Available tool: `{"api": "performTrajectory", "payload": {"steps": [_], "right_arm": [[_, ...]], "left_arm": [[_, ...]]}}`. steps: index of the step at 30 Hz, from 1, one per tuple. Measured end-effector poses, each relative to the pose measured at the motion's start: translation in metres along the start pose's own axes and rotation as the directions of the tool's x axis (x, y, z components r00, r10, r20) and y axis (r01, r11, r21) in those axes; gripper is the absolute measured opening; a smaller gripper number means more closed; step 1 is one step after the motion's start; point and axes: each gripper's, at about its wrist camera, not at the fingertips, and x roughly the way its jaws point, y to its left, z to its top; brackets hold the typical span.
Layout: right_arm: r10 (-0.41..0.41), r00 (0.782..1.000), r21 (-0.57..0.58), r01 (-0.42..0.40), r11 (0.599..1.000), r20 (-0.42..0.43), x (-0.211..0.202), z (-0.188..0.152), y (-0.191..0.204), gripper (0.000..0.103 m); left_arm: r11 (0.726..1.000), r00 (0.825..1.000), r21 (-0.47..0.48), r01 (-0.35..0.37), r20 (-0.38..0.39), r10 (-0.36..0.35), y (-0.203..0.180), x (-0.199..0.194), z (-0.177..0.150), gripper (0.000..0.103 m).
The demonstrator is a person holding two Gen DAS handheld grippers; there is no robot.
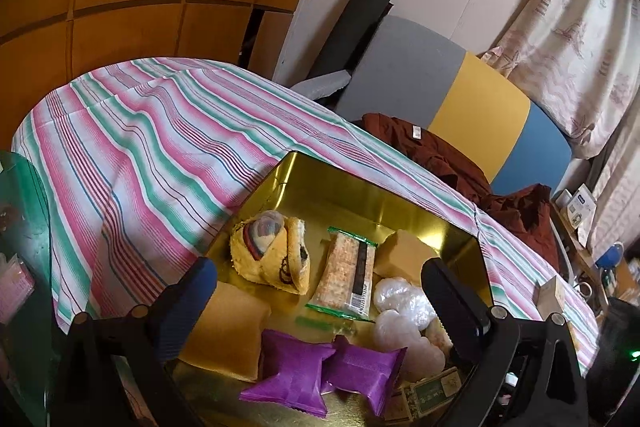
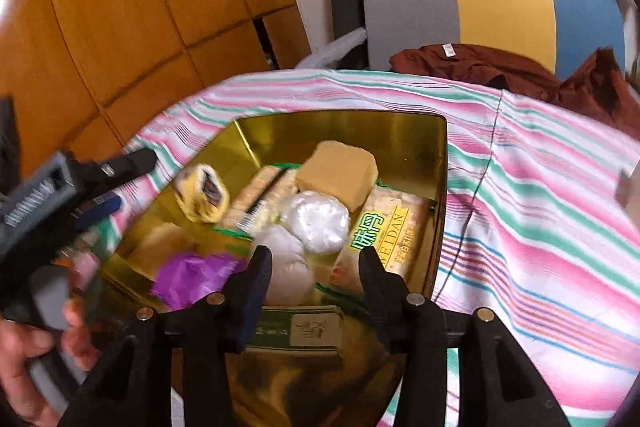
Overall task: Organize objects
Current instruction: 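Move both open grippers from the tray toward the cream box and sponge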
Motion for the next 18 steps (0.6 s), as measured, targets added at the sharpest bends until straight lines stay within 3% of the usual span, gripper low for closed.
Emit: {"api": "performTrajectory", "payload": {"steps": [4,11,13,16,18], "right_arm": [[0.04,0.999,0.004,-0.04,0.999,0.017,-0.005,-0.003,0.001,0.045],[0.007,1.0,0.047,-0.008,0.999,0.019,-0.019,-0.013,-0.022,0.045],[0.041,0.998,0.064,-0.044,0.997,0.042,-0.028,-0.015,-0.032,0.044],[-0.049,0.995,0.072,0.043,0.996,0.085,-0.045,-0.017,-0.042,0.045],[-0.046,0.991,0.104,0.033,0.994,0.123,-0.057,-0.019,-0.055,0.045]], "left_arm": [[1.0,1.0,0.002,0.004,-0.001,-0.004,-0.001,-0.001,0.001,0.103],[1.0,0.999,0.002,0.012,-0.041,-0.011,-0.007,0.004,-0.007,0.103],[1.0,0.999,0.023,0.011,-0.054,-0.009,-0.012,0.007,-0.01,0.103],[0.998,0.997,0.061,0.022,-0.069,-0.018,-0.021,0.008,-0.016,0.103],[0.996,0.996,0.083,0.035,-0.08,-0.029,-0.028,0.008,-0.02,0.103]]}}
